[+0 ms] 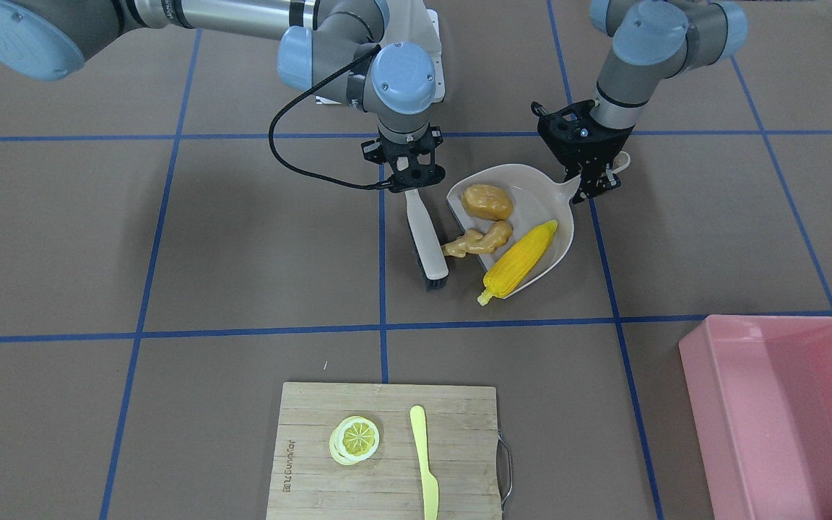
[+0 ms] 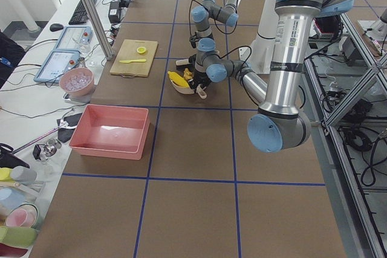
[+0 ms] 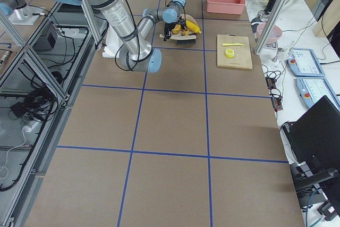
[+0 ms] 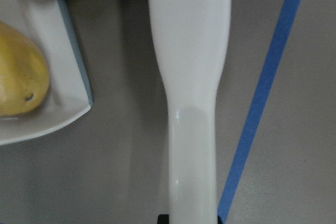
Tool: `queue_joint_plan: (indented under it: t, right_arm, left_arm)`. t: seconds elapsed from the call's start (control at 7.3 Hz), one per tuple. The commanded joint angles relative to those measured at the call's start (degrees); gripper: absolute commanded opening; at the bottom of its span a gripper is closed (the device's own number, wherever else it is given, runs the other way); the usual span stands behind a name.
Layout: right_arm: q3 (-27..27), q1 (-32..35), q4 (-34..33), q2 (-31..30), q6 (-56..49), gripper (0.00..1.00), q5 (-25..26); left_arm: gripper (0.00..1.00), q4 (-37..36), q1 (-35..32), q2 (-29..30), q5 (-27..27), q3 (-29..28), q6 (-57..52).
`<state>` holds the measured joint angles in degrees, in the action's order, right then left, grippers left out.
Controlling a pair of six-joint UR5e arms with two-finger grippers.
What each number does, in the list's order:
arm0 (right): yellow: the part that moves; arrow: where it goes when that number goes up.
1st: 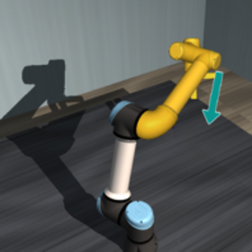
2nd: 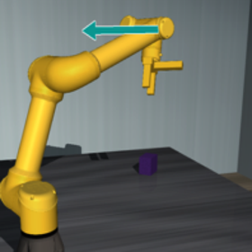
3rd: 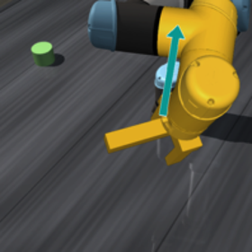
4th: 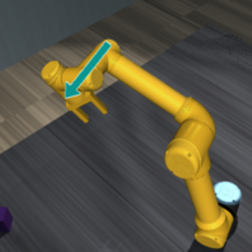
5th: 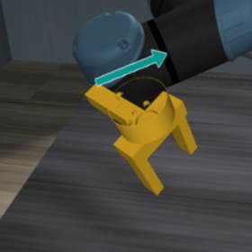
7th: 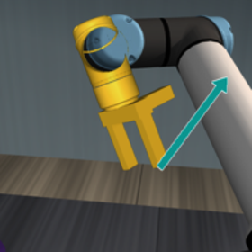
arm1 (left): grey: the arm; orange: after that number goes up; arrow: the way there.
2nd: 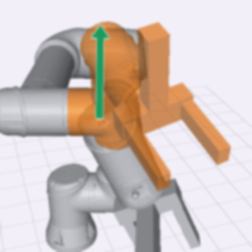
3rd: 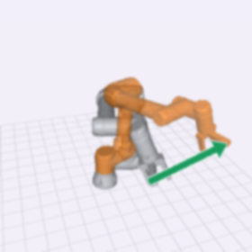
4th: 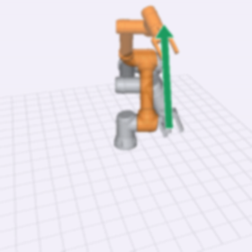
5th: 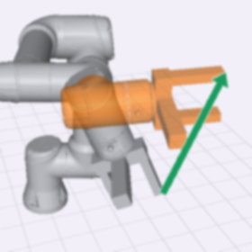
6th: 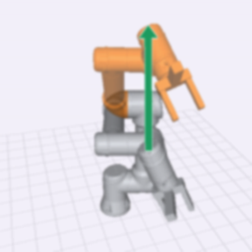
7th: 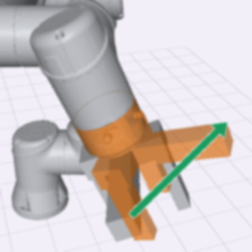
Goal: Sweep and dump trash into bin
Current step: 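Push the ginger deeper into the dustpan with the right gripper's brush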
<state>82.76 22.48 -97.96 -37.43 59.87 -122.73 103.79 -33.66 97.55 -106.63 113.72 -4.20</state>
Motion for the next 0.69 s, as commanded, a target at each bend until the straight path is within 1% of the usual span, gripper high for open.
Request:
queue_joint_plan:
  t: [0.0,0.14,0.41,0.55]
  right_arm:
    - [-1.4,-3.5,0.0,3.5,3.7,0.00,0.8]
    - [-2.9,-3.8,0.1,5.2,4.5,0.00,0.9]
    - [-3.0,-3.8,0.0,7.4,5.2,0.00,0.4]
    - [-2.9,-2.0,-0.4,7.0,4.3,0.00,-1.3]
  left_arm:
    - [0.00,0.4,0.0,-0.1,-0.1,-0.1,0.1]
    - [0.00,0.4,0.0,-0.1,-0.1,0.0,0.1]
    - [0.00,0.5,0.0,-0.1,-0.2,0.1,0.1]
    - [0.00,1.3,-0.1,-0.1,-0.1,0.1,0.1]
